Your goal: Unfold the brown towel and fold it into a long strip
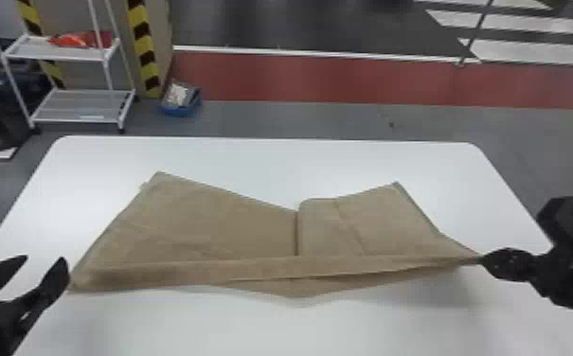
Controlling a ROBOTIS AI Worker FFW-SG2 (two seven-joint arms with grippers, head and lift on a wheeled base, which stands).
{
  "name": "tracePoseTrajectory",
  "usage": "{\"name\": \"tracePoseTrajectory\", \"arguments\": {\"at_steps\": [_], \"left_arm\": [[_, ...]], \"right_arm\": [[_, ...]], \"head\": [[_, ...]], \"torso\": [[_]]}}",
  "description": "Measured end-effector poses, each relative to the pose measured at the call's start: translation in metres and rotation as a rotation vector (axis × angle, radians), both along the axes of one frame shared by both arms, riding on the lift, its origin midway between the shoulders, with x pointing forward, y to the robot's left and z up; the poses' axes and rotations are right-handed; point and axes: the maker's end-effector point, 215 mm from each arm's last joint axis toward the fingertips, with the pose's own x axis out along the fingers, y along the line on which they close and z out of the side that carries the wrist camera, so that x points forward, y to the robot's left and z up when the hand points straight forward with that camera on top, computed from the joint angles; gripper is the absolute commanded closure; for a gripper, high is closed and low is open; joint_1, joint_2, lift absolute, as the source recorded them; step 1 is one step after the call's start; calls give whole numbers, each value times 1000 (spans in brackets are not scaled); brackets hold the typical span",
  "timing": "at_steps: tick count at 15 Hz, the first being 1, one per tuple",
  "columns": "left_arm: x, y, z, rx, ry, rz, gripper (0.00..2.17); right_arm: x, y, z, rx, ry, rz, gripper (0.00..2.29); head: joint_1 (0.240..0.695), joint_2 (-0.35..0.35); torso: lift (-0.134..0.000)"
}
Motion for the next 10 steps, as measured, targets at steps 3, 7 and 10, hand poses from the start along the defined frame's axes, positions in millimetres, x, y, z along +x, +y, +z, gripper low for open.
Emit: {"name": "tracePoseTrajectory", "arguments": {"at_steps": [3, 7, 10], "left_arm": [[-10, -3, -3, 85, 25, -86, 107], [-18, -56, -18, 203, 74, -411, 211], [-8, -74, -31, 256, 112, -515, 350]], "right_arm": [[0, 1, -2, 0, -1, 9, 2115], [1, 5, -4, 7, -2, 13, 2115], [0, 7, -5, 12, 1, 15, 2115]], "head": [[695, -91], [695, -160], [695, -177]], "torso": [[-96], [-96], [-96]]}}
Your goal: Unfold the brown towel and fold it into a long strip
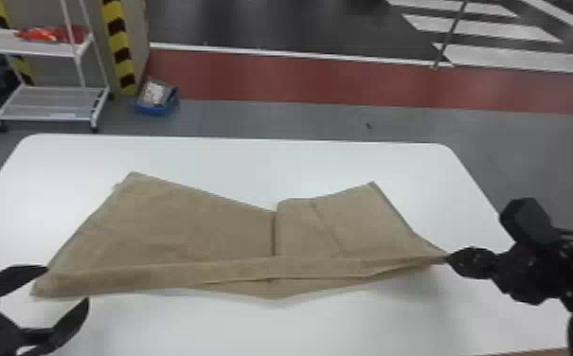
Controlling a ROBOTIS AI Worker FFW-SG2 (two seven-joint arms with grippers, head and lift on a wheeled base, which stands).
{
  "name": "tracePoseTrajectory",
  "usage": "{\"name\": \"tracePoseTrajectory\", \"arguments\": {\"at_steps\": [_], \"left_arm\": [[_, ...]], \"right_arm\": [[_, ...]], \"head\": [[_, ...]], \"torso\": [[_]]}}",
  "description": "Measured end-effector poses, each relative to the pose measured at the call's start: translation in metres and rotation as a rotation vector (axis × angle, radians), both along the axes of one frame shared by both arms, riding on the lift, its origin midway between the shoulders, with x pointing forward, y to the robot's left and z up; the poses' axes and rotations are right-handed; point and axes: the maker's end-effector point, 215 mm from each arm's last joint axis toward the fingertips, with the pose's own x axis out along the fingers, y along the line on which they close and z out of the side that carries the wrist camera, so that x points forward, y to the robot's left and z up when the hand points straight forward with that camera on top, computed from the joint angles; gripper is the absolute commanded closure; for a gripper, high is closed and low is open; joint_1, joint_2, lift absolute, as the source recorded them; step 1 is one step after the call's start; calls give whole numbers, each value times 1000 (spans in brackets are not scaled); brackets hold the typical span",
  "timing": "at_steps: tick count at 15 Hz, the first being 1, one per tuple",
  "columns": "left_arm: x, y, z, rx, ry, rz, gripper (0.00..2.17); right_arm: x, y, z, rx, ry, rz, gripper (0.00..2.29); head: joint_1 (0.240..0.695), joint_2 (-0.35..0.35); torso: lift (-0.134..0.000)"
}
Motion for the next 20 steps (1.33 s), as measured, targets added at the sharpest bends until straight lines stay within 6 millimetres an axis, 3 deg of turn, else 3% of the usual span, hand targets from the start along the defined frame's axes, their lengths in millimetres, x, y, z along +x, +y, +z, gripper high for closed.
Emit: {"name": "tracePoseTrajectory", "arguments": {"at_steps": [3, 7, 9, 10, 12, 15, 18, 20], "left_arm": [[9, -6, -20, 42, 73, -43, 350], [12, 20, -42, 64, 164, 32, 549], [10, 35, -46, 69, 185, 68, 1139], [8, 42, -47, 68, 195, 86, 1264], [3, 52, -45, 65, 210, 115, 1301], [-5, 56, -21, 69, 185, 123, 1703], [-1, 49, 22, 57, 139, 144, 1703], [11, 46, 45, 30, 120, 178, 1703]], "right_arm": [[-3, -2, 0, -1, 2, -3, 2115], [-6, -6, 2, -6, -1, -9, 2115], [-5, -6, 4, -6, -5, -8, 2115], [-4, -5, 6, -6, -8, -8, 2115], [-3, -8, 8, -5, -13, -14, 2115], [1, -11, 18, 13, -41, -25, 2115], [22, -12, 38, 49, -94, -77, 2115], [46, -4, 51, 88, -122, -121, 2115]], "head": [[695, -191], [695, -163], [695, -147], [695, -139], [695, -124], [695, -124], [695, -129], [695, -123]], "torso": [[-96], [-96], [-96], [-96], [-96], [-96], [-96], [-96]]}}
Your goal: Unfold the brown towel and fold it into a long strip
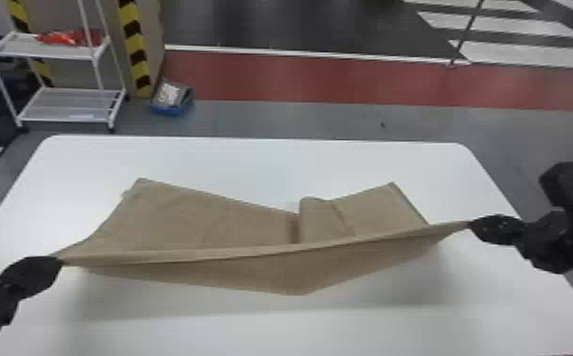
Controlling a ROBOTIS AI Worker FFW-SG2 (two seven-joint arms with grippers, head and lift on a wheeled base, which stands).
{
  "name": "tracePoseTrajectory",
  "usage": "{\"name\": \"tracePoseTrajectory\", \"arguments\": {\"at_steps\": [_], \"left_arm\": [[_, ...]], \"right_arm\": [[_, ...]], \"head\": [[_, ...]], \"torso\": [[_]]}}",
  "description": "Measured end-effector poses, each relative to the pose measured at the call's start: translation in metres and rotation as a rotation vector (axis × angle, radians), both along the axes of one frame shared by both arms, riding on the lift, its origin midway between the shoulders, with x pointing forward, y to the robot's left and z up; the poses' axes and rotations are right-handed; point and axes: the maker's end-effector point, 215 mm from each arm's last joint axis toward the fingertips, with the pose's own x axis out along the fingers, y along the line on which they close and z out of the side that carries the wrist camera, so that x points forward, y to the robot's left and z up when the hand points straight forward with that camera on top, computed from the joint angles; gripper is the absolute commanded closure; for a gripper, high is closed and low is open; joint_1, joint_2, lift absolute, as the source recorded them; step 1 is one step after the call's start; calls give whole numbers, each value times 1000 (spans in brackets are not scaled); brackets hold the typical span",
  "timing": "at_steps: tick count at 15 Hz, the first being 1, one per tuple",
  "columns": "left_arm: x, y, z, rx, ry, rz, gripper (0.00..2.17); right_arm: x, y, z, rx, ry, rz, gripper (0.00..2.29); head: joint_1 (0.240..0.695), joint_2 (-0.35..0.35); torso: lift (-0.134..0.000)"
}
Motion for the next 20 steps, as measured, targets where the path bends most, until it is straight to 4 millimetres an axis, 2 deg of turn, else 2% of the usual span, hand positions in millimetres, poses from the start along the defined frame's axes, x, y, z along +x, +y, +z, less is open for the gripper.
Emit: {"name": "tracePoseTrajectory", "arguments": {"at_steps": [3, 6, 7, 8, 9, 10, 12, 14, 15, 16, 17, 18, 20], "left_arm": [[51, 1, 42, -59, -38, 99, 1703], [131, 6, 70, -83, -54, 196, 1703], [160, 7, 79, -75, -63, 217, 1706], [185, 6, 87, -66, -69, 231, 1848], [209, 4, 97, -63, -80, 242, 2034], [227, 2, 107, -69, -93, 254, 2054], [256, 2, 138, -89, -137, 286, 2057], [262, 1, 173, -129, -199, 291, 2061], [257, 1, 192, -154, -236, 288, 2061], [245, 2, 208, -187, -270, 284, 2057], [227, 2, 218, -219, -297, 277, 2057], [208, 3, 220, -239, -311, 269, 2057], [153, 6, 203, -240, -337, 251, 2057]], "right_arm": [[52, 23, 24, 40, -44, -45, 2118], [119, 35, 52, 32, -88, -126, 2118], [142, 38, 59, 20, -102, -151, 2132], [164, 40, 66, 10, -113, -176, 2132], [185, 38, 75, 3, -125, -200, 2132], [202, 37, 85, 3, -138, -214, 2132], [236, 35, 122, 26, -188, -224, 2132], [253, 30, 162, 69, -242, -234, 2132], [253, 26, 177, 97, -258, -237, 2132], [246, 21, 191, 127, -274, -243, 2132], [233, 13, 196, 150, -279, -251, 2132], [219, 8, 193, 167, -281, -252, 2132], [175, -7, 162, 184, -275, -256, 2132]], "head": [[695, -89], [695, -52], [671, -47], [624, -42], [604, -43], [579, -45], [526, -45], [480, -45], [440, -50], [426, -53], [421, -59], [425, -64], [466, -75]], "torso": [[-96], [-96], [-96], [-96], [-96], [-96], [-96], [-96], [-96], [-96], [-96], [-96], [-96]]}}
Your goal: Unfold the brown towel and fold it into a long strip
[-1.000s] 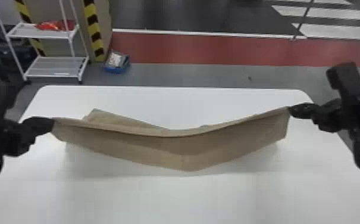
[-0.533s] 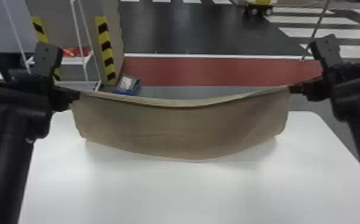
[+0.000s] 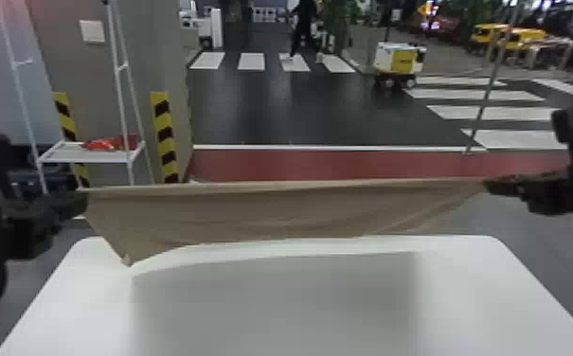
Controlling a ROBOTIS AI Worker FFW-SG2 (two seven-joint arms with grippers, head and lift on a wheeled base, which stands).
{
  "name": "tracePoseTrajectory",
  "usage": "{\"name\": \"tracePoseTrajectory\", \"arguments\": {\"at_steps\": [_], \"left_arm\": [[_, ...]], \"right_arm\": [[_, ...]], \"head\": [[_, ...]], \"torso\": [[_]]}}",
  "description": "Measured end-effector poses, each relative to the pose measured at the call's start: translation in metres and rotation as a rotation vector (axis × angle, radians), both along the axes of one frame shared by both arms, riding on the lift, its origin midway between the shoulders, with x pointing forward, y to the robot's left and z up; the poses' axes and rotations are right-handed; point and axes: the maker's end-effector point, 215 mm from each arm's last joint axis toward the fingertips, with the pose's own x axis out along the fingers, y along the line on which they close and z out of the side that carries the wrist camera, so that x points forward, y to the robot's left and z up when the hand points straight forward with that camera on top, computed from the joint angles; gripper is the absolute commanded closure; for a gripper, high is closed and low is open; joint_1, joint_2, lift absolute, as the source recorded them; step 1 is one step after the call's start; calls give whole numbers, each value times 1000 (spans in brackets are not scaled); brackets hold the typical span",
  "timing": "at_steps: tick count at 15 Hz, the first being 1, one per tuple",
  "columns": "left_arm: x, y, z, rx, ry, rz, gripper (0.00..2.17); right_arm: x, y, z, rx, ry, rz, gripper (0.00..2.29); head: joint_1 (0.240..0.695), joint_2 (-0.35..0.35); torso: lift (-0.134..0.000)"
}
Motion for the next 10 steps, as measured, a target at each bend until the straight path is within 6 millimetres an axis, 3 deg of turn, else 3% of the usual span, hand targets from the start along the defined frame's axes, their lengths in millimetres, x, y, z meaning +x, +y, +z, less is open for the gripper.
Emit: {"name": "tracePoseTrajectory", "arguments": {"at_steps": [1, 5, 8, 10], "left_arm": [[-28, -5, -15, 15, -9, -18, 2061], [-106, -38, -76, 82, -50, -121, 2057], [-157, -67, -108, 136, -119, -216, 2057], [-186, -79, -127, 157, -150, -273, 2054]], "right_arm": [[-25, -10, -22, 0, 7, -1, 2132], [-117, -31, -104, -79, 51, 53, 2132], [-175, -35, -153, -147, 88, 145, 2132], [-202, -43, -177, -175, 109, 184, 2132]], "head": [[537, -98], [683, -164], [695, -235], [695, -276]], "torso": [[-96], [-96], [-96], [-96]]}}
